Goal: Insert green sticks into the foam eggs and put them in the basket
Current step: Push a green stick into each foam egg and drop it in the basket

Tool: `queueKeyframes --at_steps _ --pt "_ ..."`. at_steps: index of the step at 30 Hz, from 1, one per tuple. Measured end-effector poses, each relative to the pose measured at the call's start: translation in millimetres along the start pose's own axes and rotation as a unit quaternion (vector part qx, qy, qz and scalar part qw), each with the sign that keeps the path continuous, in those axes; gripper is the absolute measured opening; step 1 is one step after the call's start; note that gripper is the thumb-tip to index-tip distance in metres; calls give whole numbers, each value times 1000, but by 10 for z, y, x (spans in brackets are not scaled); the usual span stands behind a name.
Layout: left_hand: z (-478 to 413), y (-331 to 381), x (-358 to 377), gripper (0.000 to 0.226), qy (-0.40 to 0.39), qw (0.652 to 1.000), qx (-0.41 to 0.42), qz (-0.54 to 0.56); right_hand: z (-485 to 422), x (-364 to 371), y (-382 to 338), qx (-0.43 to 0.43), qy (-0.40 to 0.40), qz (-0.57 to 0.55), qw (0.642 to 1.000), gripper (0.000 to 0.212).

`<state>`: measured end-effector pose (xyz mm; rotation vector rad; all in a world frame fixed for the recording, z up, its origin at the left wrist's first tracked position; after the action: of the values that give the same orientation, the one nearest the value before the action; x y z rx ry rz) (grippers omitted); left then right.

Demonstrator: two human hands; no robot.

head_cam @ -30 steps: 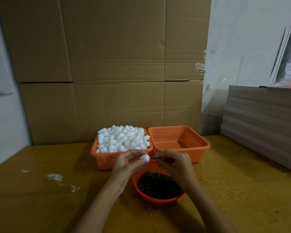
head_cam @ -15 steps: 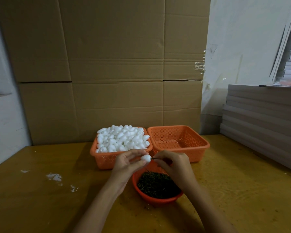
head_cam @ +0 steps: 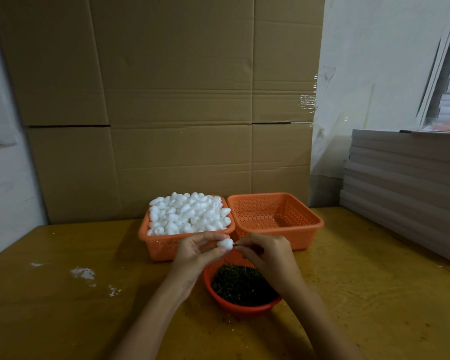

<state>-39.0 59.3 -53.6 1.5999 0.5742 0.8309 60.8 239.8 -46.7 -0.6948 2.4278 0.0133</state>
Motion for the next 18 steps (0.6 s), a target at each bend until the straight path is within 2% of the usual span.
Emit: queueKeyframes --at_steps 14,18 --pt "-15 -22 -22 31 -1 1000 6 -15 3 2 -10 5 -6 9 1000 10" --pt "-21 -28 -23 39 0 1000 5 -16 -4 8 -15 8 -3 10 1000 8"
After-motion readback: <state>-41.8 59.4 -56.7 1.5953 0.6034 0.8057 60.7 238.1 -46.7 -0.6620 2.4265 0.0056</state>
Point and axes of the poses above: each hand's wrist, its own z-axis away from the middle knuckle, its own x-axis out of the palm, y = z × x, the point moved 1 cm from there along -z, towards the middle knuckle, and after that the axes turned 15 degrees about -x, right-handed, at the moved point
